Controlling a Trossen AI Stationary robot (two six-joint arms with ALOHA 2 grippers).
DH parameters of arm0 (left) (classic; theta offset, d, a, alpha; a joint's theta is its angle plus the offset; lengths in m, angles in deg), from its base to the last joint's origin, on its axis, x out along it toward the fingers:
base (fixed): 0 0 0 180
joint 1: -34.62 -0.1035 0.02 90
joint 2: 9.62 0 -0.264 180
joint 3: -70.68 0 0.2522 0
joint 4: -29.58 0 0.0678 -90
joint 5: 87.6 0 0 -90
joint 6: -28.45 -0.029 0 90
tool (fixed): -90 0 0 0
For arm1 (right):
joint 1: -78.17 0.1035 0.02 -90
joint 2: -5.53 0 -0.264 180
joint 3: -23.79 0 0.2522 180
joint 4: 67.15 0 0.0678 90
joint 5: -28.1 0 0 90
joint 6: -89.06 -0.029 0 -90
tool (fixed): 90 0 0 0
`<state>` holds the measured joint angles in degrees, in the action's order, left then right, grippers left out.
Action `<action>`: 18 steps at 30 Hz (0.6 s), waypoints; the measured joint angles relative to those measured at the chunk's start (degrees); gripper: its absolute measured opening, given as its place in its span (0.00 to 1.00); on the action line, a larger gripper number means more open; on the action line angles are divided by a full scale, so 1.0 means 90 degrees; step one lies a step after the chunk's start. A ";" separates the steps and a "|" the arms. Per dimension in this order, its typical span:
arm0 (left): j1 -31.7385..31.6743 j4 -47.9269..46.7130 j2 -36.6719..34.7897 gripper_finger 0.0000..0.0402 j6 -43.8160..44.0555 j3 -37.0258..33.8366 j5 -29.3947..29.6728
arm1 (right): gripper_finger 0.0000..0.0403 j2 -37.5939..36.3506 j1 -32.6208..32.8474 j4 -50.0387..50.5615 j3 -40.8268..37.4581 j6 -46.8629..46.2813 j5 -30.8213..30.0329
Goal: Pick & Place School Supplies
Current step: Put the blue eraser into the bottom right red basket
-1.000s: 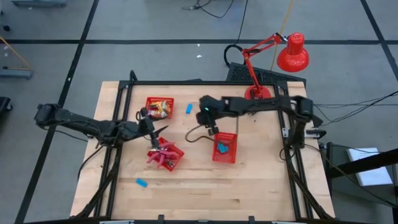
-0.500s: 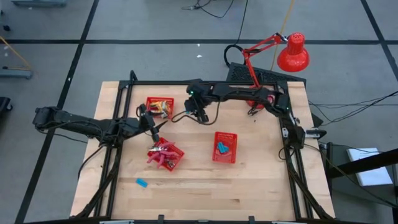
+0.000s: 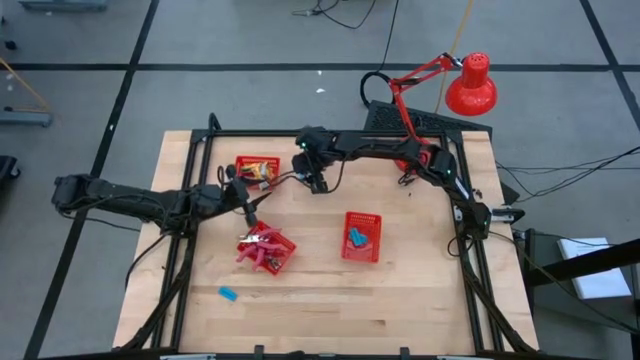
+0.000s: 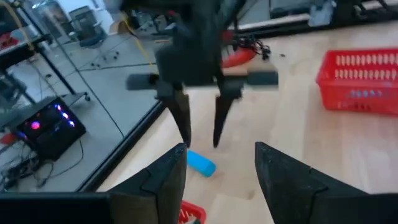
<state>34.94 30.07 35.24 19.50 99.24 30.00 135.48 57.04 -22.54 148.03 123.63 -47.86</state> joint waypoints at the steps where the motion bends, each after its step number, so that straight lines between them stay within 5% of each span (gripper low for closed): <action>1: -0.0057 0.0037 0.0001 0.48 0.0094 0.0001 -0.0062 | 0.41 0.0015 -0.0002 0.0064 -0.0001 -0.0083 -0.0076; 6: -0.0550 0.0088 0.0143 0.48 0.0356 0.0053 -0.0880 | 0.41 -0.0333 0.0148 0.0012 -0.0020 -0.0383 -0.0035; 13: -0.1532 0.0070 0.1501 0.48 0.0766 0.0592 -0.2251 | 0.41 -0.1512 0.0633 -0.0650 -0.0164 -0.0564 0.0469; 18: -0.1865 0.0053 0.2634 0.48 0.0904 0.1265 -0.2577 | 0.38 -0.2928 0.1016 -0.1890 -0.1509 -0.0595 0.0228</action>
<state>18.16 30.55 58.94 27.63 110.62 6.80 109.13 66.19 -39.55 134.45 118.28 -45.80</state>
